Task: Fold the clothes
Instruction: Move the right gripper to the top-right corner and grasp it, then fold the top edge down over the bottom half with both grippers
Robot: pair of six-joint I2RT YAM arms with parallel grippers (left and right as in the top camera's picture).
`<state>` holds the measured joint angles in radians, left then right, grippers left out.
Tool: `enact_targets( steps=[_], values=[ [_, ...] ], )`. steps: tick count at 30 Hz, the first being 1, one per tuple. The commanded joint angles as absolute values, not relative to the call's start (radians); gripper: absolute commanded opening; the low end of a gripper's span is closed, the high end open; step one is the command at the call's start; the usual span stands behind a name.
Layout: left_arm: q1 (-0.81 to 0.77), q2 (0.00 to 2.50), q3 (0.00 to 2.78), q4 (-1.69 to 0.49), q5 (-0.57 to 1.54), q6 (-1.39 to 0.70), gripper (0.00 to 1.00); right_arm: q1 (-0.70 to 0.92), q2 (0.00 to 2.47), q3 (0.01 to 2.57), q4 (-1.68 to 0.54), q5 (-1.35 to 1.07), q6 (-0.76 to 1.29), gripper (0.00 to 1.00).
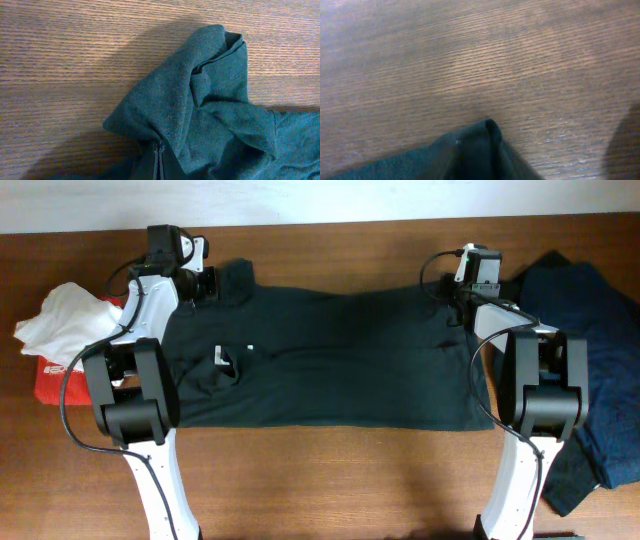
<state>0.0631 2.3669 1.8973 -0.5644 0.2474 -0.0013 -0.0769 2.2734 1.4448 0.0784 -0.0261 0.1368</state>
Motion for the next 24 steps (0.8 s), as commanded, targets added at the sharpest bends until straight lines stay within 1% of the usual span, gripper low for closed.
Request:
enact_targets(
  steps=[1, 5, 9, 13, 19, 24],
  values=[
    [0.062, 2.334, 1.897, -0.57, 0.269, -0.02, 0.01, -0.079, 2.296, 1.454, 0.064, -0.022, 0.172, 0.04],
    [0.065, 2.294, 1.897, -0.581, 0.326, -0.023, 0.01, -0.081, 2.28, 1.478, 0.003, -0.02, 0.173, 0.04],
    [0.076, 2.224, 1.897, -0.618, 0.33, -0.023, 0.0, -0.081, 2.232, 1.557, -0.136, -0.013, 0.172, 0.04],
    [0.086, 2.159, 1.897, -0.694, 0.33, -0.023, 0.0, -0.081, 2.197, 1.693, -0.4, -0.013, 0.168, 0.04],
    [0.131, 2.096, 1.897, -0.87, 0.33, -0.023, 0.0, -0.081, 2.181, 1.906, -0.867, 0.042, 0.161, 0.04],
    [0.179, 2.073, 1.897, -1.024, 0.347, -0.022, 0.0, -0.081, 2.178, 2.019, -1.143, 0.098, 0.161, 0.04]
  ],
)
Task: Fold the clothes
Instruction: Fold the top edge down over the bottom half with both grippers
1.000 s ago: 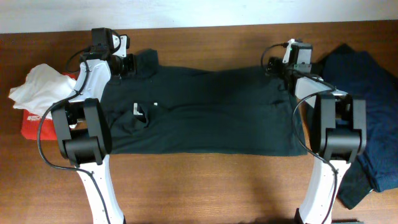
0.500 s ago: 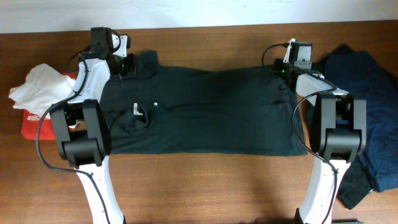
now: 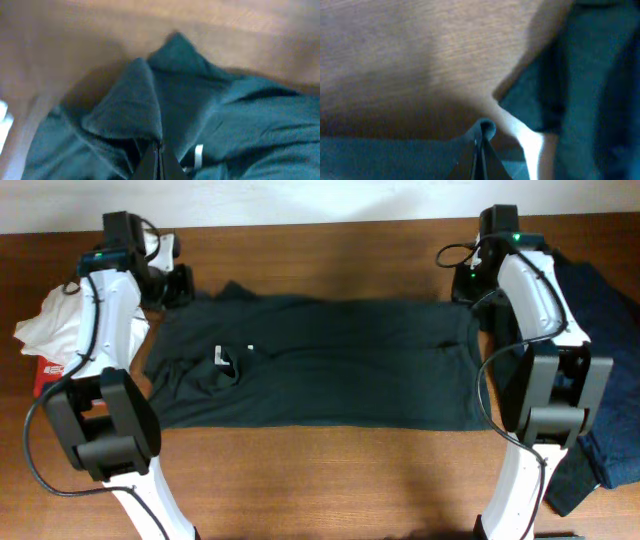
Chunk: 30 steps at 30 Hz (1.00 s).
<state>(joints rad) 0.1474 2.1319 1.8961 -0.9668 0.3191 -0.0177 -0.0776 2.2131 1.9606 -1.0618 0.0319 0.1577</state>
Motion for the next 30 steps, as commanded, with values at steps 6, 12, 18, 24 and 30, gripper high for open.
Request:
enact_targets(
  steps=[6, 12, 18, 24, 30],
  values=[
    [0.202, 2.031, 1.897, -1.162, 0.378, 0.023, 0.0, -0.086, 2.162, 2.039, -1.301, 0.113, 0.162, 0.04],
    [0.24, 1.987, 1.897, -1.331, 0.378, 0.051, 0.0, -0.101, 2.156, 2.039, -1.416, 0.109, 0.162, 0.04],
    [0.284, 1.979, 1.897, -1.522, 0.352, 0.085, 0.0, -0.114, 2.156, 2.039, -1.534, 0.087, 0.161, 0.04],
    [0.282, 1.979, 1.897, -1.604, 0.307, 0.093, 0.0, -0.112, 2.157, 2.033, -1.644, 0.087, 0.161, 0.04],
    [0.282, 1.979, 1.874, -1.63, 0.167, 0.028, 0.01, -0.111, 2.157, 1.948, -1.661, 0.086, 0.154, 0.04]
  ],
)
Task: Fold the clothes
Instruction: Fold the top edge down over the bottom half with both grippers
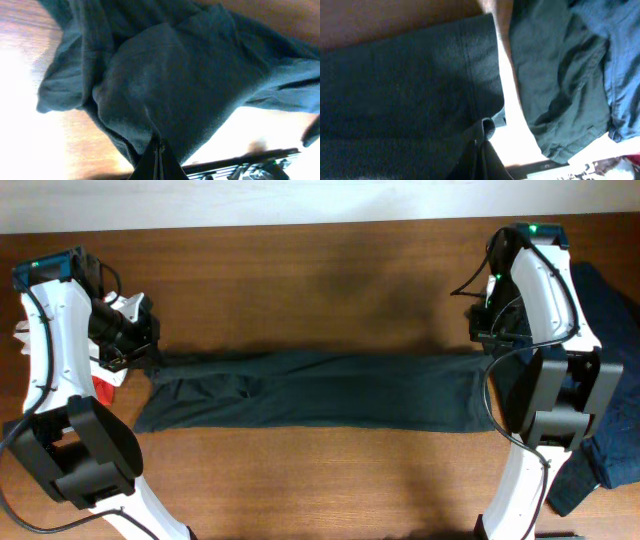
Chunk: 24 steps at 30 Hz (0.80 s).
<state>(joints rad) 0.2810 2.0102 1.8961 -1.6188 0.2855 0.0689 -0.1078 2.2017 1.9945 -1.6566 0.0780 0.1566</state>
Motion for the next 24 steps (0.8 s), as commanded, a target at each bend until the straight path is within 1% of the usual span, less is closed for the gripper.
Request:
enact_targets(
  steps=[1, 11, 12, 13, 14, 15, 16, 17, 19, 24],
  values=[
    [0.282, 1.979, 1.861, -1.629, 0.149, 0.012, 0.0, -0.111, 2.157, 1.928, -1.655, 0.086, 0.154, 0.04],
    [0.268, 1.979, 1.688, -1.51, 0.157, 0.007, 0.0, -0.112, 2.157, 1.811, -1.601, 0.087, 0.154, 0.06],
    [0.266, 1.979, 1.679, -1.507, 0.153, 0.007, 0.0, -0.113, 2.157, 1.793, -1.601, 0.092, 0.153, 0.1],
    [0.266, 1.979, 1.672, -1.507, 0.147, 0.007, 0.0, -0.114, 2.157, 1.777, -1.601, 0.096, 0.149, 0.17],
    [0.266, 1.979, 1.668, -1.508, 0.138, 0.007, 0.02, -0.115, 2.157, 1.757, -1.599, 0.101, 0.146, 0.25],
    [0.266, 1.979, 1.666, -1.511, 0.127, 0.007, 0.09, -0.117, 2.157, 1.737, -1.589, 0.103, 0.146, 0.34],
    [0.266, 1.979, 1.666, -1.511, 0.125, 0.007, 0.22, -0.12, 2.157, 1.71, -1.567, 0.103, 0.146, 0.39],
    [0.267, 1.979, 1.667, -1.511, 0.125, 0.007, 0.3, -0.122, 2.157, 1.694, -1.554, 0.103, 0.146, 0.41],
    [0.266, 1.979, 1.667, -1.509, 0.122, 0.007, 0.32, -0.133, 2.157, 1.67, -1.531, 0.102, 0.147, 0.44],
    [0.268, 1.979, 1.674, -1.5, 0.116, 0.006, 0.32, -0.181, 2.157, 1.662, -1.51, 0.079, 0.15, 0.45]
  ],
)
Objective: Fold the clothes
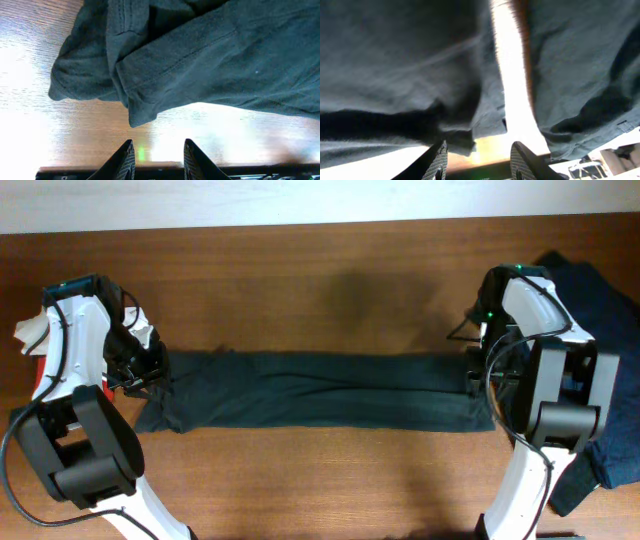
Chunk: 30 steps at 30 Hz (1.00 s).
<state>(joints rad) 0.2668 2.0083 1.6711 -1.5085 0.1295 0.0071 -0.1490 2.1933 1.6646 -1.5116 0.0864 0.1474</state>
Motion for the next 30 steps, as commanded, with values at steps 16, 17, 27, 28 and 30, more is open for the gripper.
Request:
enact_targets(
  steps=[16, 17, 27, 28, 30],
  values=[
    [0.009, 1.975, 1.822, -1.388, 0.213, -0.025, 0.49, -0.176, 2.141, 1.48, -1.476, -0.08, 0.082, 0.45],
    [-0.001, 1.975, 1.813, -1.375, 0.204, -0.044, 0.49, -0.177, 2.127, 1.48, -1.485, -0.079, 0.082, 0.45],
    [-0.006, 1.975, 1.805, -1.331, 0.202, -0.06, 0.56, -0.198, 1.981, 1.518, -1.486, -0.083, 0.112, 0.45],
    [-0.008, 1.975, 1.797, -1.321, 0.202, -0.06, 0.56, -0.199, 1.967, 1.527, -1.479, -0.099, 0.112, 0.46],
    [-0.013, 1.975, 1.768, -1.295, 0.205, -0.06, 0.56, -0.198, 1.935, 1.531, -1.453, -0.102, 0.112, 0.48]
  ],
)
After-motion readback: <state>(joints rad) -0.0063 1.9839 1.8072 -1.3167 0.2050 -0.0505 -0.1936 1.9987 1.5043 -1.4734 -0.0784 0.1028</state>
